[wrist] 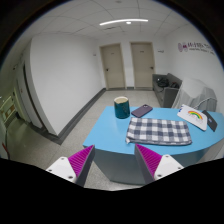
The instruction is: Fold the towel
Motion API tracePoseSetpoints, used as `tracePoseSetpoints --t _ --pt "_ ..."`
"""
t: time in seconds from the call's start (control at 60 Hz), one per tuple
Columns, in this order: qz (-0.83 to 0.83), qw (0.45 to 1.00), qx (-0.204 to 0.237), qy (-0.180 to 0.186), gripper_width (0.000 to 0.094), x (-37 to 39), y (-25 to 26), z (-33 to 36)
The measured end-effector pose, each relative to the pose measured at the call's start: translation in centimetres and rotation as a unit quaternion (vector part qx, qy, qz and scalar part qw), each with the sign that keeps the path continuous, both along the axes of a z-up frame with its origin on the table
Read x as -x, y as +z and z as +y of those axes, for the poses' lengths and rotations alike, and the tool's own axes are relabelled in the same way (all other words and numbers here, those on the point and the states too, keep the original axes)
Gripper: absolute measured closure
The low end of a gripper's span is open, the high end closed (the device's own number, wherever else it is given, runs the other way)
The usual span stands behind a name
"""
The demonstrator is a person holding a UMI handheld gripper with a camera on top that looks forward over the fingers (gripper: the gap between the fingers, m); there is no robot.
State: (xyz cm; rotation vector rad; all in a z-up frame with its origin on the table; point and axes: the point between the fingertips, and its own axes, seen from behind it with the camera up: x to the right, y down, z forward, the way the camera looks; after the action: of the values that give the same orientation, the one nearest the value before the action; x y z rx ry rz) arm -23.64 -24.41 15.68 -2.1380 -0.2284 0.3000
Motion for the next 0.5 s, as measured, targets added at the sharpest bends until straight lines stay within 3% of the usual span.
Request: tracePoseSetpoints --t 0.117,0.283,0.5 --pt "-0.016 1.000 0.005 -0.004 0.0115 -0.2 -2.0 4.1" --pt "-0.085 0.996 0.017 -0.006 0.0171 -1.6 -10.4 14.6" --pt "-0.082 0.995 0.050 0.001 0.0305 -1.2 -16.4 22.7"
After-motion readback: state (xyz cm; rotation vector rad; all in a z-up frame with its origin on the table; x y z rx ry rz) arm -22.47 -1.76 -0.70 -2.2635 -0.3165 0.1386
